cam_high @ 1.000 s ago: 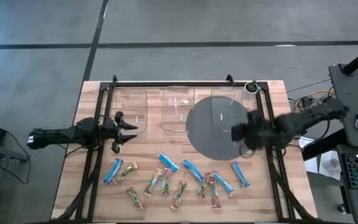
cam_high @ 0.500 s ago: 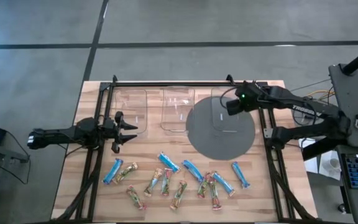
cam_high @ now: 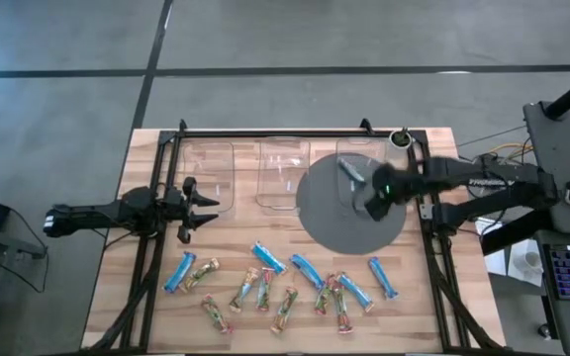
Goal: Pick and place Granola Bars by type
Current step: Put the blue granola bar into the middle transparent container
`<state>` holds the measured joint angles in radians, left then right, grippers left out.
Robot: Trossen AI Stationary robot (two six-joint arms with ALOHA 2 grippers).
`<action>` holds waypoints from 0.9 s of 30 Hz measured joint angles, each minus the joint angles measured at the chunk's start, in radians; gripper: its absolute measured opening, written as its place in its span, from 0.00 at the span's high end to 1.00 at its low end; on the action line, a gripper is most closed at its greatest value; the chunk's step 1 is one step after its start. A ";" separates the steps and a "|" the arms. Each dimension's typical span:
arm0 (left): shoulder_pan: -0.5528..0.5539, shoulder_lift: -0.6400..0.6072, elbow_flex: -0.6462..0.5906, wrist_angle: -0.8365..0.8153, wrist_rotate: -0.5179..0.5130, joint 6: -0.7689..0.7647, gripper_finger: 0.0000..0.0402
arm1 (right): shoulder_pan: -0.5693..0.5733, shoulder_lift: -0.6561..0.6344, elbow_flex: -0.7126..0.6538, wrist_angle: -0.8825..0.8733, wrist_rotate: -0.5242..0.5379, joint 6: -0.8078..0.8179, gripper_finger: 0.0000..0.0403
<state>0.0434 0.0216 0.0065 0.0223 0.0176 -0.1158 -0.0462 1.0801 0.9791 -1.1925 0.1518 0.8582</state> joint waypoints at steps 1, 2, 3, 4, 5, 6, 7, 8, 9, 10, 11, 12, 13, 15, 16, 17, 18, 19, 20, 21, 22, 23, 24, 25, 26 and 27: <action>0.000 0.000 0.000 0.000 0.000 0.000 0.59 | 0.054 0.000 -0.009 -0.021 -0.022 0.053 0.39; 0.000 0.000 0.000 0.000 0.000 0.000 0.59 | 0.109 0.000 -0.023 -0.031 -0.043 0.112 0.40; 0.000 0.000 0.000 0.000 0.000 0.000 0.59 | 0.167 0.000 -0.036 -0.030 -0.060 0.174 0.40; 0.000 0.000 0.000 0.000 0.000 0.000 0.59 | 0.224 0.000 -0.048 -0.023 -0.071 0.237 0.40; 0.000 0.000 0.000 0.000 0.000 0.000 0.59 | 0.278 0.000 -0.058 -0.012 -0.080 0.304 0.41; 0.000 0.000 0.000 0.000 0.000 0.000 0.59 | 0.335 0.002 -0.065 -0.006 -0.085 0.368 0.41; 0.000 0.000 0.000 0.000 0.000 0.000 0.59 | 0.388 0.005 -0.072 -0.001 -0.089 0.433 0.42; 0.000 0.000 0.000 0.000 0.000 0.000 0.59 | 0.438 0.009 -0.076 0.005 -0.094 0.497 0.42; 0.000 0.000 0.000 0.000 0.000 0.000 0.59 | 0.487 0.012 -0.082 0.011 -0.098 0.558 0.42; 0.000 0.000 0.000 0.000 0.000 0.000 0.59 | 0.533 0.016 -0.088 0.013 -0.101 0.615 0.42; 0.000 0.000 0.000 0.000 0.000 0.000 0.59 | 0.575 0.022 -0.095 0.022 -0.104 0.671 0.42; 0.000 0.000 0.000 0.000 0.000 0.000 0.59 | 0.614 0.028 -0.103 0.044 -0.107 0.720 0.42; 0.000 0.000 0.000 0.000 0.000 0.000 0.59 | 0.648 0.036 -0.114 0.072 -0.108 0.762 0.42; 0.000 0.000 0.000 0.000 0.000 0.000 0.59 | 0.702 0.057 -0.145 0.149 -0.110 0.830 0.42; 0.000 0.000 0.000 0.000 0.000 0.000 0.59 | 0.719 0.070 -0.163 0.202 -0.110 0.853 0.42; 0.000 0.000 0.000 0.000 0.000 0.000 0.59 | 0.731 0.086 -0.182 0.269 -0.110 0.868 0.42; 0.000 0.000 0.000 0.000 0.000 0.000 0.59 | 0.740 0.105 -0.200 0.328 -0.110 0.875 0.42; 0.000 0.000 0.000 0.000 0.000 0.000 0.59 | 0.745 0.129 -0.214 0.377 -0.110 0.875 0.42; 0.000 0.000 0.000 0.000 0.000 0.000 0.59 | 0.748 0.156 -0.222 0.412 -0.110 0.877 0.42; 0.000 0.000 0.000 0.000 0.000 0.000 0.59 | 0.748 0.183 -0.224 0.431 -0.110 0.878 0.42; 0.000 0.000 0.000 0.000 0.000 0.000 0.59 | 0.748 0.210 -0.224 0.437 -0.109 0.878 0.42; 0.000 0.000 0.000 0.000 0.000 0.000 0.59 | 0.748 0.235 -0.223 0.435 -0.109 0.877 0.42; 0.000 0.000 0.000 0.000 0.000 0.000 0.59 | 0.747 0.260 -0.221 0.434 -0.108 0.871 0.42; 0.000 0.000 0.000 0.000 0.000 0.000 0.59 | 0.747 0.282 -0.219 0.438 -0.108 0.864 0.41; 0.000 0.000 0.000 0.000 0.000 0.000 0.59 | 0.747 0.304 -0.217 0.439 -0.108 0.859 0.40; 0.000 0.000 0.000 0.000 0.000 0.000 0.59 | 0.747 0.325 -0.217 0.439 -0.108 0.853 0.39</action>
<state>0.0435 0.0216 0.0065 0.0223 0.0175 -0.1158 0.7006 1.4055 0.7620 -0.7534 0.0435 1.7109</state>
